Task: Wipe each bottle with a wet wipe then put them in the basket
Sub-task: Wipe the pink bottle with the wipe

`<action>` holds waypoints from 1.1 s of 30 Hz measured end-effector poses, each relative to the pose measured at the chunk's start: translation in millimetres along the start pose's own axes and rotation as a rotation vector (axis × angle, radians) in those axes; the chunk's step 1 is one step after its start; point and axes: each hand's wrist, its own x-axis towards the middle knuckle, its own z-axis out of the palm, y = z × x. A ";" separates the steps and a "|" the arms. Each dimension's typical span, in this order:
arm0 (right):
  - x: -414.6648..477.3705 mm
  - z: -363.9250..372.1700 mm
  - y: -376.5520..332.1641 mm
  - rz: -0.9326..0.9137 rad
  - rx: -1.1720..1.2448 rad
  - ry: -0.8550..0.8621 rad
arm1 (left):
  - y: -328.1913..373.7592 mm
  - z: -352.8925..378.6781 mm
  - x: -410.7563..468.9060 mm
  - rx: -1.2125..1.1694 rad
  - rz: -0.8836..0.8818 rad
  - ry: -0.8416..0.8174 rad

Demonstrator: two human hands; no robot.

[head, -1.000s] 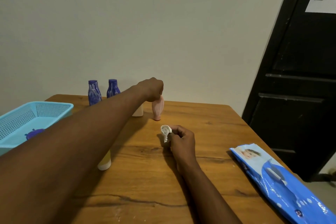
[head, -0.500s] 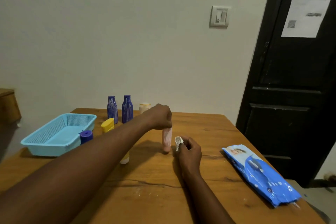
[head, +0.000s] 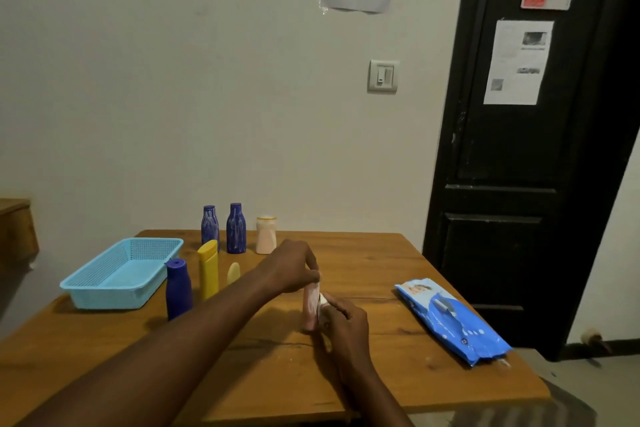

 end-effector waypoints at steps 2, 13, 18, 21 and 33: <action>-3.1 -2.1 -3.4 0.000 -0.005 -0.039 | -0.9 2.2 -5.4 -0.034 -0.018 -0.010; -9.6 -3.1 -0.9 -0.031 -0.142 -0.079 | -14.2 2.0 -17.6 -0.154 -0.041 -0.193; -9.7 -2.3 -1.7 -0.004 -0.153 -0.071 | -26.9 4.6 -21.8 -0.264 0.012 -0.188; -11.9 -2.2 -4.5 -0.011 -0.151 -0.084 | -25.5 3.6 -23.5 -0.291 0.033 -0.175; -1.7 15.4 -23.8 -0.070 0.012 0.097 | -24.7 5.1 -24.6 -0.433 0.082 -0.154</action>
